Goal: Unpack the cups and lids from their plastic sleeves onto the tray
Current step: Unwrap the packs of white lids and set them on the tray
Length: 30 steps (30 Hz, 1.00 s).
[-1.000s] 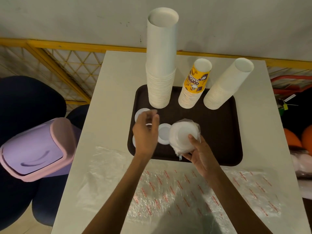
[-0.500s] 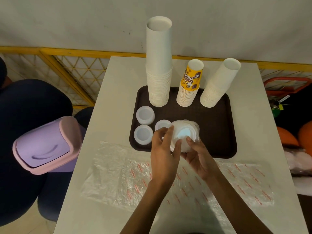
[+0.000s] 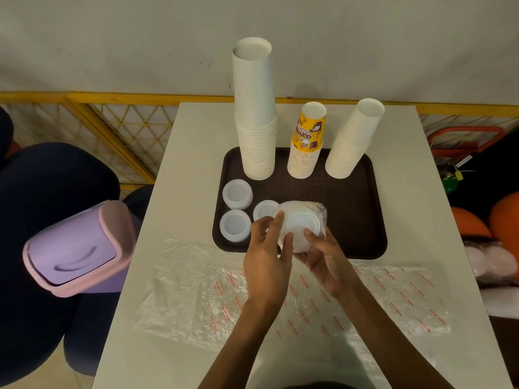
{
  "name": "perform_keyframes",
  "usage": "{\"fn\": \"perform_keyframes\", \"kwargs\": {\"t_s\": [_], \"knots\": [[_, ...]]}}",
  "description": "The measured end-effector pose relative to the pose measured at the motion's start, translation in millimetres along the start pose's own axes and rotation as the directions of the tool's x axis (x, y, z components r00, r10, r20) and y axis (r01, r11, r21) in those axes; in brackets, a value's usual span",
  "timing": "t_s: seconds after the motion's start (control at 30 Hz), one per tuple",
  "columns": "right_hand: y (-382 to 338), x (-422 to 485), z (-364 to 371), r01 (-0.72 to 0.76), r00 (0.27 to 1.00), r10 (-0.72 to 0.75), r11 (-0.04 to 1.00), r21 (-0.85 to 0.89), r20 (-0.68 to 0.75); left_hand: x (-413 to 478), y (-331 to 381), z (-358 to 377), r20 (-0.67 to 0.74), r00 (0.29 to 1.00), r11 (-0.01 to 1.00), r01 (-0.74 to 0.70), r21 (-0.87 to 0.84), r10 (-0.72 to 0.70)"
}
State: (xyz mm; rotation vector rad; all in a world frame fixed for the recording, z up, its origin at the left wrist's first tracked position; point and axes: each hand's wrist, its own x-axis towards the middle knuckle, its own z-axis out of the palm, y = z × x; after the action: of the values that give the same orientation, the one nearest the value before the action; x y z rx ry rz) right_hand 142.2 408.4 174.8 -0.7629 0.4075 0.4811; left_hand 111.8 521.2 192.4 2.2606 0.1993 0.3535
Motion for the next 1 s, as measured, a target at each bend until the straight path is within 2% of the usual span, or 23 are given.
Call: {"fn": "perform_keyframes", "kwargs": {"t_s": [0.2,0.37,0.53,0.63,0.8,0.9,0.97,1.0], "knots": [[0.5,1.2,-4.2,-0.003,1.000,0.003,0.999,-0.036,-0.016,-0.6,0.4,2.5,-0.008,1.000,1.000,0.021,-0.001,-0.021],[0.7,1.1,-7.5,-0.027,0.999,0.023,0.995,-0.100,-0.041,8.1,0.2,-0.2,0.019,0.986,0.980,0.168,-0.107,-0.167],[0.2,5.3,-10.4,-0.038,0.998,0.029,0.984,-0.172,-0.053,21.5,0.0,-1.6,0.101,0.942,0.913,0.335,-0.233,-0.320],[1.2,9.1,-12.8,-0.060,0.996,0.046,0.977,-0.204,-0.074,26.0,-4.2,0.1,0.114,0.925,0.886,0.380,-0.265,-0.363],[-0.1,16.6,-19.1,-0.078,0.994,0.061,0.981,-0.180,-0.094,35.8,-9.0,3.5,0.171,0.861,0.782,0.506,-0.363,-0.478],[-2.0,20.2,-22.0,-0.085,0.991,0.068,0.985,-0.150,-0.117,47.6,-9.1,-0.8,0.199,0.805,0.670,0.580,-0.464,-0.559],[-4.4,22.3,-24.0,-0.081,0.987,0.061,0.988,-0.130,-0.151,60.4,-16.8,-5.4,0.183,0.772,0.611,0.603,-0.513,-0.609],[-5.9,23.0,-24.8,-0.075,0.984,0.054,0.990,-0.116,-0.171,67.1,-23.6,-7.2,0.152,0.766,0.619,0.604,-0.503,-0.625]]}}
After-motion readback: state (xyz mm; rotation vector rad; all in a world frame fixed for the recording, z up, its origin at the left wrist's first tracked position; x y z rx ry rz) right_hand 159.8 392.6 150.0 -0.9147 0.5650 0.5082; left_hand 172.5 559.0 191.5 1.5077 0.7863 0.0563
